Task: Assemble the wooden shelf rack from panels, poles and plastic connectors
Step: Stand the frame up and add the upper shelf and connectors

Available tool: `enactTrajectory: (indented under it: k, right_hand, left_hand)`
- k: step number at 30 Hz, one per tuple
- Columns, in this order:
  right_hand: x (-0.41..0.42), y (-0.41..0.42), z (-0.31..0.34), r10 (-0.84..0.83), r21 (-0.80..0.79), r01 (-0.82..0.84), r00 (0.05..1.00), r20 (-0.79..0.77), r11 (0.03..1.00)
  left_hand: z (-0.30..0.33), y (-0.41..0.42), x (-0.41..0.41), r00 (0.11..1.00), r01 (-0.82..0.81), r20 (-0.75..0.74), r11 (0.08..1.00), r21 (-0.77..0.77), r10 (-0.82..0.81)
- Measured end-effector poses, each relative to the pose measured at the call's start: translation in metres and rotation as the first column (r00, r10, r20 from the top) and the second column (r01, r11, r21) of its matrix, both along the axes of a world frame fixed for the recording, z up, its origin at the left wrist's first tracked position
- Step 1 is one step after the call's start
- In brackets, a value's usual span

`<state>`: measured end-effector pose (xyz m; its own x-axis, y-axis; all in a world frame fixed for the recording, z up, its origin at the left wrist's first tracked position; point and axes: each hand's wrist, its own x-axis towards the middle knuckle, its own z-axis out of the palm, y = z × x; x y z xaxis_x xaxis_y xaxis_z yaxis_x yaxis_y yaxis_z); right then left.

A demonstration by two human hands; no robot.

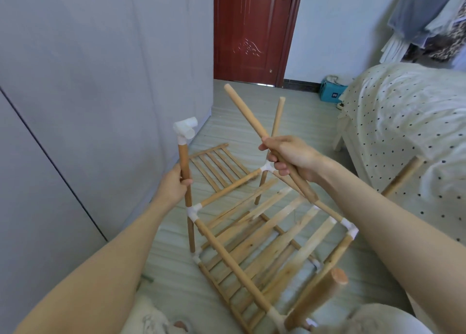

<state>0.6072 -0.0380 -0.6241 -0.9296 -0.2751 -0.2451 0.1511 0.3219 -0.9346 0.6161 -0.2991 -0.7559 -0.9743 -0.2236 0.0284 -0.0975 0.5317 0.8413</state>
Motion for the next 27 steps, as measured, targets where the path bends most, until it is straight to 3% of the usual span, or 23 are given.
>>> enactTrajectory:
  k: [5,9,15,18,23,27]
  right_hand:
    - [0.02,0.01,0.005,-0.019,0.077,0.02,1.0,-0.006,0.997]
    - [0.037,0.014,0.001,-0.047,0.093,0.049,0.999,-0.027,0.994]
    - [0.074,0.026,-0.006,-0.075,0.053,0.076,0.997,-0.028,0.996]
    - [0.088,0.041,-0.006,-0.036,0.144,0.038,0.999,-0.014,0.989]
    - [0.089,0.07,-0.026,-0.147,0.405,0.087,0.982,0.118,0.91]
    - [0.077,0.081,-0.065,-0.276,0.401,0.154,0.924,0.265,0.903]
  left_hand:
    - [-0.001,-0.013,0.007,0.999,-0.05,-0.007,0.993,-0.11,0.05]
    - [0.006,-0.016,0.014,0.997,0.071,0.037,0.993,-0.094,-0.068]
    - [0.006,-0.01,0.02,0.989,0.118,0.103,0.99,-0.073,-0.11]
    - [0.004,-0.009,0.022,0.985,0.107,0.138,0.993,-0.045,-0.1]
    - [-0.009,-0.012,0.036,0.992,0.08,0.094,0.996,0.028,-0.083]
    - [-0.028,-0.005,0.051,0.989,0.097,0.102,0.993,0.071,-0.104]
